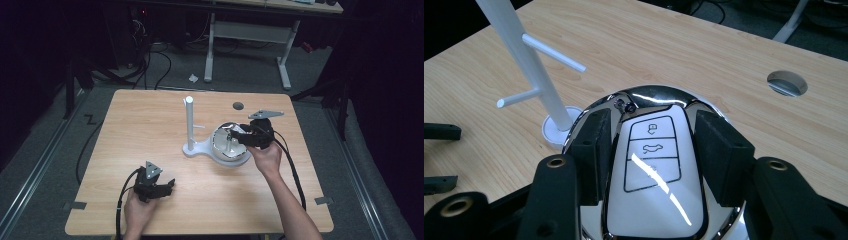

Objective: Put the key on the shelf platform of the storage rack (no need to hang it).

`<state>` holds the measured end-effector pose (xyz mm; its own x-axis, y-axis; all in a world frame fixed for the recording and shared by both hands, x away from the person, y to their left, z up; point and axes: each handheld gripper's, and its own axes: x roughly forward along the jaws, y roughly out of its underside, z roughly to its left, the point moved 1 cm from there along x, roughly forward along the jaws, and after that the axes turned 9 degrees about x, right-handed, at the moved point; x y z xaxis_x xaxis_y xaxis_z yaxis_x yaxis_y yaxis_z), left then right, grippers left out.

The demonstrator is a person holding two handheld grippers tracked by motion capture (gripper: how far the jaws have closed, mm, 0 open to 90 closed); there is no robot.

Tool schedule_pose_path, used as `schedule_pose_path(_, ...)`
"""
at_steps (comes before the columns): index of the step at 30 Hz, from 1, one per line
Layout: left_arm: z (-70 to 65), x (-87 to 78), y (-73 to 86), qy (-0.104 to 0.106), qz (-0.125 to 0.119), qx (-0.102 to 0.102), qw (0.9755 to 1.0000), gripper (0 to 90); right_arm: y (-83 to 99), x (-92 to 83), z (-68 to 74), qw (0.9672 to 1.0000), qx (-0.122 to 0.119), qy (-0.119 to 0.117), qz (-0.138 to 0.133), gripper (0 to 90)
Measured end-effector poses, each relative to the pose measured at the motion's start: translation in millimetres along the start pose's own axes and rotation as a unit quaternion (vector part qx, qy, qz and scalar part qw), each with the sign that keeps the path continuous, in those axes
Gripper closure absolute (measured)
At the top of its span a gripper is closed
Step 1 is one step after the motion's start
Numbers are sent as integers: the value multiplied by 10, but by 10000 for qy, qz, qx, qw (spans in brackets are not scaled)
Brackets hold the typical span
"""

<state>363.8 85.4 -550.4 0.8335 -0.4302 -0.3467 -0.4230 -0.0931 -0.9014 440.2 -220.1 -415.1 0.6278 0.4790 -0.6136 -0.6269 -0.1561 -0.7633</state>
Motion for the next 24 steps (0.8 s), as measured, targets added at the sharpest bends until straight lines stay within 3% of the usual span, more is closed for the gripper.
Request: schedule_pose_path(24, 0, 0, 0, -1, 1, 2, 10000, 226, 100, 305, 33, 9995, 62, -15, 315, 509)
